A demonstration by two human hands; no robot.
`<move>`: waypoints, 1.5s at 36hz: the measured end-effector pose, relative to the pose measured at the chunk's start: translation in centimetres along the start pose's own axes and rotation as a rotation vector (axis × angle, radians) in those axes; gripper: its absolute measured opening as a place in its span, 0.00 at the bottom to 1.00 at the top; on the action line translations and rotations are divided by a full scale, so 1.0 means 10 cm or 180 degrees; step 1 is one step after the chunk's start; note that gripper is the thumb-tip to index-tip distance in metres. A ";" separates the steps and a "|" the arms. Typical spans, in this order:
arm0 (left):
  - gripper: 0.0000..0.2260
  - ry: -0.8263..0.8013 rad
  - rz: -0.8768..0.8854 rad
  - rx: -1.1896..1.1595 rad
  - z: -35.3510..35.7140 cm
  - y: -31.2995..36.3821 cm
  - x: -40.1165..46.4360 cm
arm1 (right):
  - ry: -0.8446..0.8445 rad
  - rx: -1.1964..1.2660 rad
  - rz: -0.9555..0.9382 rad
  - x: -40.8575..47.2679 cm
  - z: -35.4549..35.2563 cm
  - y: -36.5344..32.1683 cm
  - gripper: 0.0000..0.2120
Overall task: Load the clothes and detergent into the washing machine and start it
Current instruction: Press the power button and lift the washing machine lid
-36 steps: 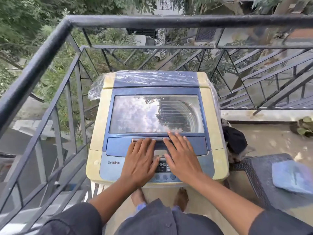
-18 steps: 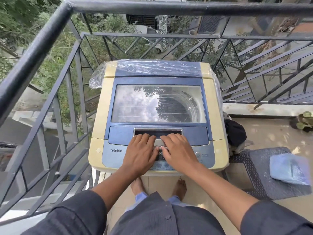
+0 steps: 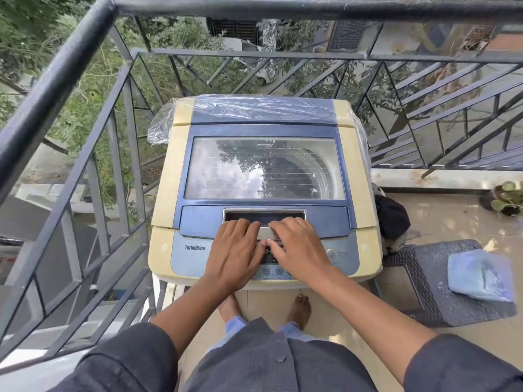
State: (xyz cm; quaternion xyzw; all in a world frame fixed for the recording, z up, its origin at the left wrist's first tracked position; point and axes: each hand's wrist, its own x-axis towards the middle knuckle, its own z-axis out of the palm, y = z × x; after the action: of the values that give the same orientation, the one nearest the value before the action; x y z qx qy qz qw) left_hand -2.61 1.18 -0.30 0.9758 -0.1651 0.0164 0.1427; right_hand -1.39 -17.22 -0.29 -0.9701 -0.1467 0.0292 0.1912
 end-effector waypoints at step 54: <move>0.30 0.1938 0.0543 0.0111 -1.57 -0.03 1.75 | 0.2686 -0.0135 -0.0393 2.03 -2.05 -0.28 0.11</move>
State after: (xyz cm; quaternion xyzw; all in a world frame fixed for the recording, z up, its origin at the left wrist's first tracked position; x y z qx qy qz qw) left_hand 14.23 0.35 16.07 0.9110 -0.1957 0.3225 0.1669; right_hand 19.52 -16.23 19.74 -0.8901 -0.1140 -0.3848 0.2158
